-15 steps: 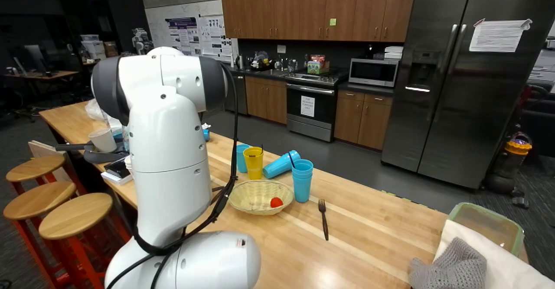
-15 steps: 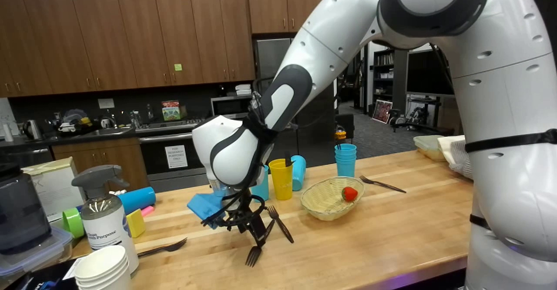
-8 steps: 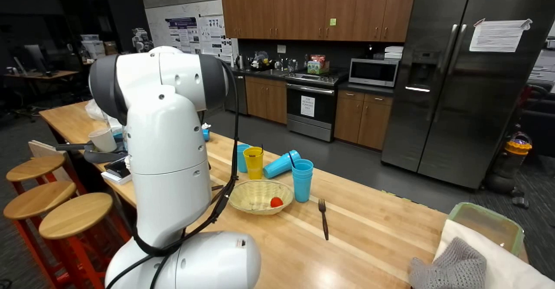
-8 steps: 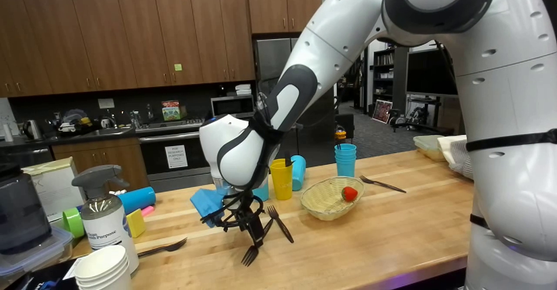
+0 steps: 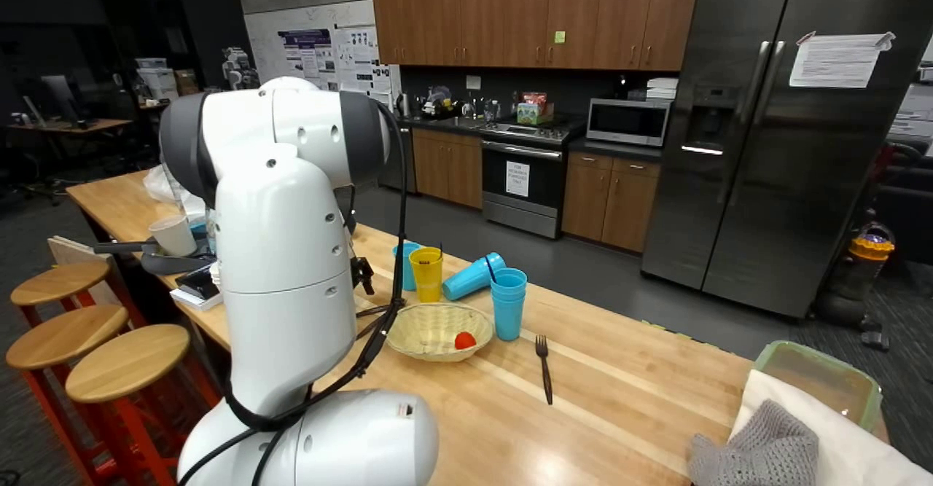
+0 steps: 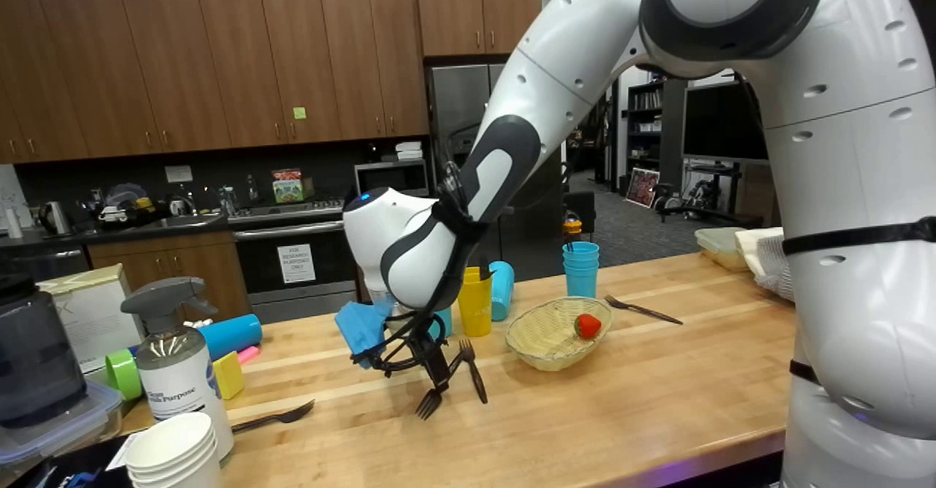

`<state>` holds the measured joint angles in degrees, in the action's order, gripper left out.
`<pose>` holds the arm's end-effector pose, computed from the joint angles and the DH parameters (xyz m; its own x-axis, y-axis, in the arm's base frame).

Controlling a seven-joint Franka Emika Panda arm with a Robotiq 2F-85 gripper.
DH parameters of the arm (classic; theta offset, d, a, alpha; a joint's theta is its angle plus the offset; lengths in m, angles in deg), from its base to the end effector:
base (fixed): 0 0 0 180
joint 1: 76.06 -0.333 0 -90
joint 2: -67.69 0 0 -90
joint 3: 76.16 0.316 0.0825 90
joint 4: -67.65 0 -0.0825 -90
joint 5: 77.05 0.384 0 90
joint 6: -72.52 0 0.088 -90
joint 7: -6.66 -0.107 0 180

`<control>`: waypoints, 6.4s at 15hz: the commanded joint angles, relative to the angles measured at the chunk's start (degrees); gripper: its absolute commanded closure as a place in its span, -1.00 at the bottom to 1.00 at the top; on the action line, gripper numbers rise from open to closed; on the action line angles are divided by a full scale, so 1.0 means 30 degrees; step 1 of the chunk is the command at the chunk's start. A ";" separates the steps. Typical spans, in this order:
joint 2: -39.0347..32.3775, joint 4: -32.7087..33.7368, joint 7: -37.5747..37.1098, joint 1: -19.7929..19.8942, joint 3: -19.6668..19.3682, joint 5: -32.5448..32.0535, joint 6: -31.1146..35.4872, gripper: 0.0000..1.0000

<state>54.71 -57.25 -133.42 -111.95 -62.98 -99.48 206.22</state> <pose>0.3664 0.4120 0.2835 0.2406 -0.9492 0.2028 -0.9586 -0.2651 -0.1040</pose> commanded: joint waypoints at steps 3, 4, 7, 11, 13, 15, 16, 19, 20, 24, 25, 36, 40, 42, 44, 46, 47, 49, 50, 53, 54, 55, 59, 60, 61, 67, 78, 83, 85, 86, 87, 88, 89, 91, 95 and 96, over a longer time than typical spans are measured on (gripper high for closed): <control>0.0613 -0.0692 -0.2531 0.0272 0.0016 -0.1336 -0.1059 -1.00; 0.0859 -0.0894 -0.2858 0.0255 0.0101 -0.1327 -0.1402 -1.00; 0.0969 -0.1166 -0.2827 0.0395 0.0513 -0.0775 -0.2428 -0.99; 0.0758 -0.1350 -0.2642 0.0461 0.1085 -0.0020 -0.3116 -0.32; 0.0742 -0.1390 -0.2476 0.0519 0.1328 0.0395 -0.3194 -0.03; 0.0766 -0.1388 -0.2326 0.0592 0.1531 0.0760 -0.3265 0.30; 0.0771 -0.1376 -0.2274 0.0620 0.1597 0.0915 -0.3296 0.45; 0.0854 -0.1273 -0.2256 0.0668 0.1700 0.1052 -0.3267 0.96; 0.0892 -0.1174 -0.2307 0.0684 0.1693 0.0934 -0.3177 0.99; 0.0761 -0.0398 -0.2657 0.0778 0.1554 0.0171 -0.2771 1.00; 0.0698 -0.0290 -0.2705 0.0812 0.1549 0.0006 -0.2717 1.00; 0.0844 -0.0253 -0.1642 0.0989 0.1934 -0.0039 -0.3773 -0.14; 0.0849 -0.0313 -0.1894 0.0976 0.1924 0.0112 -0.4008 -0.72; 0.1128 -0.0509 -0.2599 0.0942 0.1846 0.0100 -0.4522 -0.98; 0.1472 -0.0740 -0.3547 0.0939 0.1797 -0.0034 -0.4662 -1.00; 0.1729 -0.0759 -0.4271 0.0945 0.1787 -0.0267 -0.4885 -1.00; 0.1805 -0.0643 -0.4193 0.0993 0.1860 -0.0142 -0.5244 -1.00; 0.1787 -0.0485 -0.3784 0.1055 0.2011 0.0121 -0.5649 -1.00; 0.1644 -0.0413 -0.3652 0.1076 0.2062 0.0169 -0.5636 -1.00; 0.0907 -0.0230 -0.2731 0.1100 0.2307 0.0873 -0.5203 -1.00; 0.0614 -0.0200 -0.2661 0.1075 0.2360 0.1046 -0.4900 -1.00; 0.0357 -0.0157 -0.2611 0.1045 0.2405 0.1180 -0.4677 -1.00; -0.0709 -0.0020 -0.2291 0.0968 0.2432 0.1771 -0.3844 -1.00; -0.0795 0.0010 -0.2326 0.0994 0.2394 0.1848 -0.3716 -1.00; -0.0734 -0.0048 -0.2277 0.1005 0.2404 0.1957 -0.3624 -1.00; -0.0697 0.0255 -0.2618 0.1130 0.2188 0.1690 -0.3573 0.03; -0.0472 0.0924 -0.2134 0.1355 0.1898 0.1228 -0.3968 0.97; 0.0077 0.1302 -0.1889 0.1242 0.1859 0.0496 -0.5600 0.97; 0.0451 0.1521 -0.1583 0.1203 0.1930 0.0050 -0.6699 0.97; 0.0664 0.1665 -0.1290 0.1196 0.1995 -0.0219 -0.7310 0.97; 0.0803 0.1866 -0.0981 0.1181 0.2074 -0.0528 -0.7862 0.97; 0.0974 0.2115 -0.0562 0.1156 0.2174 -0.0874 -0.8505 0.97; 0.1103 0.2362 -0.0222 0.1119 0.2292 -0.1220 -0.9046 0.97; 0.1291 0.2963 0.0399 0.1026 0.2512 -0.1959 -1.0218 0.97; 0.1341 0.4406 0.1123 0.0671 0.2949 -0.3534 -1.2883 0.97; 0.1285 0.4757 0.1169 0.0574 0.3024 -0.3890 -1.3477 0.97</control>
<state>57.82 -45.40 -131.48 -109.49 -54.53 -108.40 170.85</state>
